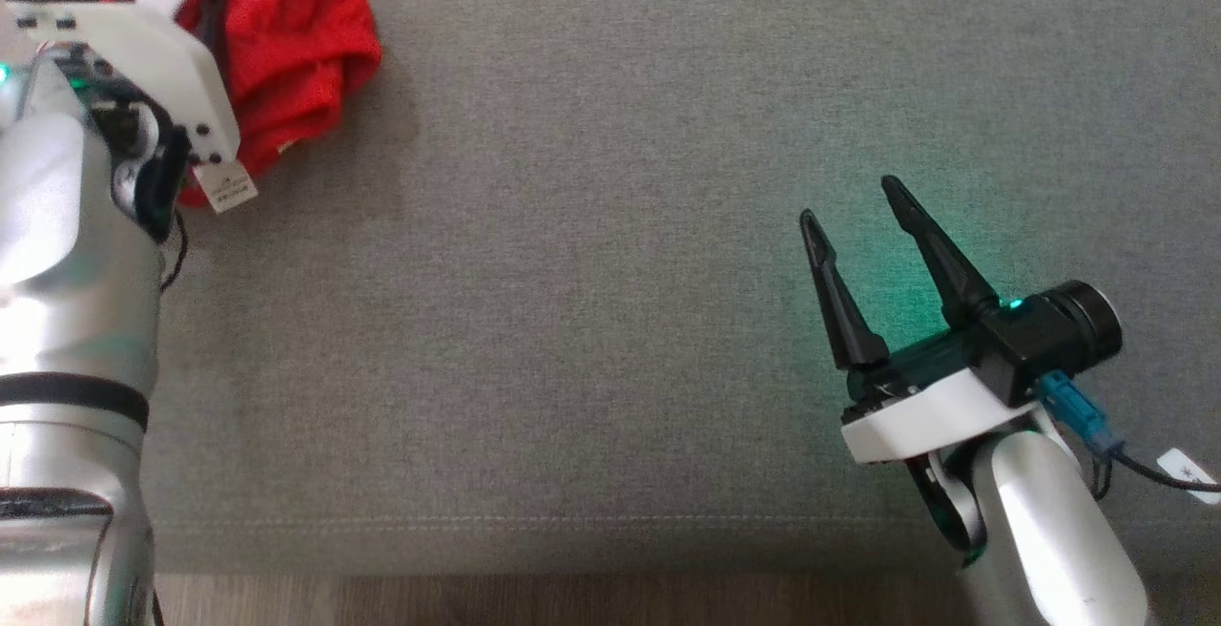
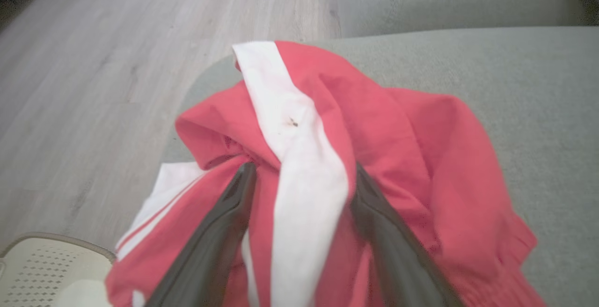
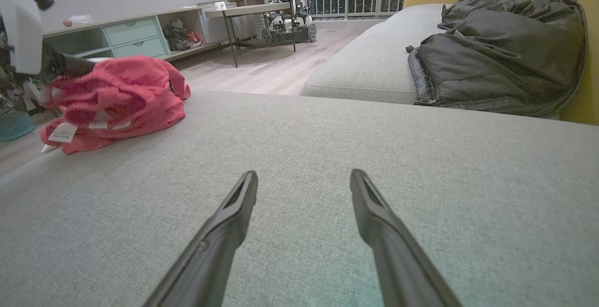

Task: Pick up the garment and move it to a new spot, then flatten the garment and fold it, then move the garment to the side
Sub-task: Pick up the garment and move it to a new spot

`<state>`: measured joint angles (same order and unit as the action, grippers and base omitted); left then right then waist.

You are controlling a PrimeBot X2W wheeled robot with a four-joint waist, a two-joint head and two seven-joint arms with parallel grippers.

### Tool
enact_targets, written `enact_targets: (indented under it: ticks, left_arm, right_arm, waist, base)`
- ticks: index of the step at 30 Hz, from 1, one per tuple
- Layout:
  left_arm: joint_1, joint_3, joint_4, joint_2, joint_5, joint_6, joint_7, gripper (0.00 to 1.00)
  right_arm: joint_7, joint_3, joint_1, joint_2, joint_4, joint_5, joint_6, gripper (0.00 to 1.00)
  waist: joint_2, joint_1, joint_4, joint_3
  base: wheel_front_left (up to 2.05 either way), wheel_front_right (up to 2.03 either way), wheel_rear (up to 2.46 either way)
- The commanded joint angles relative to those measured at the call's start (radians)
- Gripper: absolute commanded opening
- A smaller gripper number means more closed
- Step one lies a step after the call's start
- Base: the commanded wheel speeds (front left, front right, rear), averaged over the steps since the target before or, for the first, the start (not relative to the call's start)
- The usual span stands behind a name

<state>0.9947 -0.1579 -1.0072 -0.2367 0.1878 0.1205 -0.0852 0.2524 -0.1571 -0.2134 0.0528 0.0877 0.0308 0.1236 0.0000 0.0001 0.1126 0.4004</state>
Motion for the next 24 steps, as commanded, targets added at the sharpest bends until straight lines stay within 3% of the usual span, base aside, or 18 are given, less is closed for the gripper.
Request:
enact_targets:
  ticks: [1,4,5,6,16,24]
  left_arm:
    - [0.039,0.014,0.01,-0.055,0.006,0.001,0.0,1.0]
    - [0.04,-0.004,-0.034,-0.062,0.004,0.004,0.015,1.0]
    - [0.04,-0.01,-0.045,-0.064,0.005,0.005,0.02,0.39]
    - [0.041,-0.013,-0.051,-0.065,0.007,0.006,0.036,0.0]
    - [0.02,-0.011,-0.055,-0.049,0.047,0.007,0.295,0.0]
    - [0.028,-0.018,0.074,-0.009,0.043,0.003,0.345,0.0]
  right_arm:
    - [0.009,-0.029,-0.019,-0.003,-0.037,0.009,0.007,1.0]
    - [0.009,-0.033,-0.021,-0.003,-0.038,0.016,0.007,1.0]
    - [0.009,-0.033,-0.021,-0.003,-0.038,0.018,0.007,1.0]
    - [0.009,-0.033,-0.021,-0.003,-0.037,0.018,0.007,1.0]
    - [0.009,-0.016,-0.01,-0.003,-0.023,0.022,0.007,1.0]
    - [0.009,-0.023,0.002,-0.003,-0.018,0.029,0.007,1.0]
  waist:
    - [0.0,-0.0001,-0.006,0.005]
    - [0.0,-0.0001,-0.009,0.007]
    - [0.0,-0.0001,-0.01,0.007]
    - [0.0,-0.0001,-0.01,0.007]
    - [0.0,-0.0001,0.019,-0.04]
    - [0.0,-0.0001,0.049,-0.096]
  base:
    - [0.0,0.0,0.0]
    - [0.0,0.0,0.0]
    - [0.0,0.0,0.0]
    - [0.0,0.0,0.0]
    - [0.0,0.0,0.0]
    - [0.0,0.0,0.0]
